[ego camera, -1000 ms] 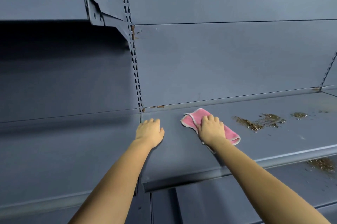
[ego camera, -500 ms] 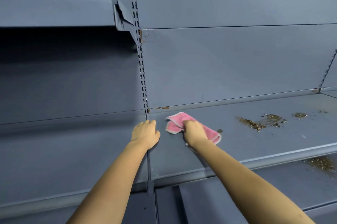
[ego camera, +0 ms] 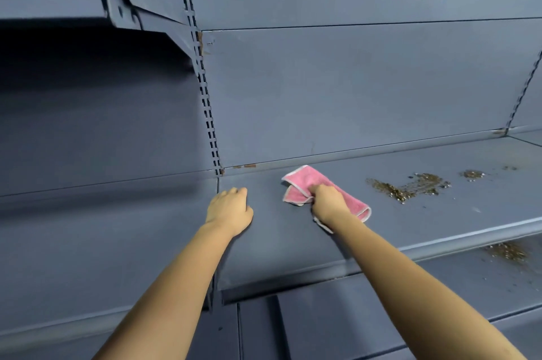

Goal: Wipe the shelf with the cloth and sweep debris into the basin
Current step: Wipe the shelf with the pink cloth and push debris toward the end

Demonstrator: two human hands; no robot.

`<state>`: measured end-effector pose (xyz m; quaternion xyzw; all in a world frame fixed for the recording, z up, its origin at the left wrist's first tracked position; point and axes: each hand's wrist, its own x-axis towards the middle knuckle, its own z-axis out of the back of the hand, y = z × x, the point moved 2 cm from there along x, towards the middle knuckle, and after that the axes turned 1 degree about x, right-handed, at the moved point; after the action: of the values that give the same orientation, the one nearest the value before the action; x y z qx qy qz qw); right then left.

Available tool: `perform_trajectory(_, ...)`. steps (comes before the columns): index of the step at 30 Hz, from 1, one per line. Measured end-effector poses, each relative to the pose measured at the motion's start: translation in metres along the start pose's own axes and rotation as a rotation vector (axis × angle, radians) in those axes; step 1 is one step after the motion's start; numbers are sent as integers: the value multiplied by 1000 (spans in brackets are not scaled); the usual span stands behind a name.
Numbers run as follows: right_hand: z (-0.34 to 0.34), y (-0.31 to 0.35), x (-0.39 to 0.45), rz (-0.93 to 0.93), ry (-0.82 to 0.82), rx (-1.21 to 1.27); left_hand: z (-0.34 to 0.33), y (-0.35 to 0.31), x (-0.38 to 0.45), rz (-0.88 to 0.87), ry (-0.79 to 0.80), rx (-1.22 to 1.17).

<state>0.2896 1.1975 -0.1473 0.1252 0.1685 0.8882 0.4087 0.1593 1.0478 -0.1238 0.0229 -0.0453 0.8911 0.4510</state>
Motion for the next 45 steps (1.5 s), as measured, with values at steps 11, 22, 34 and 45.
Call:
perform_trajectory(11,33,-33,-7,-145,-105,129,4,-11,-8,-6,1,21)
perform_trajectory(22,11,0,-12,18,271,-230,10,7,-10,-6,-13,7)
perform_trajectory(34,3,-10,-17,50,257,-228,-5,-23,0,-86,34,20)
perform_trajectory(45,20,-6,-27,274,-77,-193,-13,-63,13,-294,127,29)
